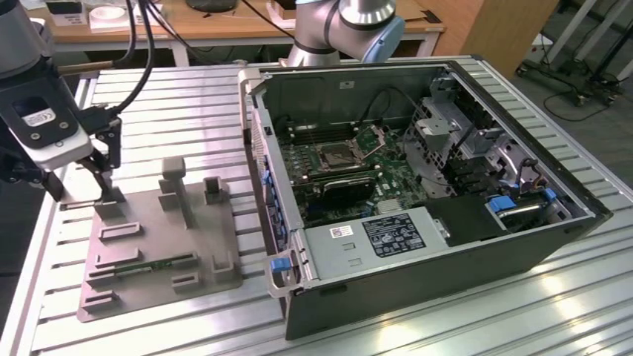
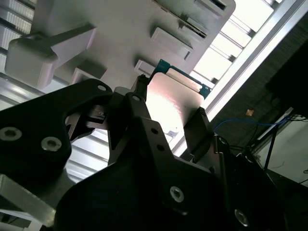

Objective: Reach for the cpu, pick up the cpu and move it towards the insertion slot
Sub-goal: 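Pick up the cpu and move it towards the insertion slot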

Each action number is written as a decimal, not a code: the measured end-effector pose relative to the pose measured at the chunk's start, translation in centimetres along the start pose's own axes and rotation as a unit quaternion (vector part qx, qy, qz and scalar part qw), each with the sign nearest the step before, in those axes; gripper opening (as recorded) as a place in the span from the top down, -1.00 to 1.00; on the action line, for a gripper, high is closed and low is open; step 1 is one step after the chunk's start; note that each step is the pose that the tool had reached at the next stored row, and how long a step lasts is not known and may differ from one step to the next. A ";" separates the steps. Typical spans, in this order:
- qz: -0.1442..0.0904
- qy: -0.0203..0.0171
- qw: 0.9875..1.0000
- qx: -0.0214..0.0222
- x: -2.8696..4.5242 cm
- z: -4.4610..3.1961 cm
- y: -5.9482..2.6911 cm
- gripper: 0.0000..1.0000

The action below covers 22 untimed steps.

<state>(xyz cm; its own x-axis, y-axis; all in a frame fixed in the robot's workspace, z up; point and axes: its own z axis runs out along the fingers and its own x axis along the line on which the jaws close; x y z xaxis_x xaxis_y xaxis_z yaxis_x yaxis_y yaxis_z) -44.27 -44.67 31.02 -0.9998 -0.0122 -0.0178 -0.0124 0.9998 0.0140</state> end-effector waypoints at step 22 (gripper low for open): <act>0.000 0.000 1.000 0.000 -0.01 -0.90 0.01 -0.09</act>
<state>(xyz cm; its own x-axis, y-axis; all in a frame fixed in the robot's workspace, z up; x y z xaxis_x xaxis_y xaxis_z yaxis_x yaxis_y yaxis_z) -44.27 -44.67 31.92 -0.9998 -0.0122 -0.0176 -0.0124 0.9998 0.0139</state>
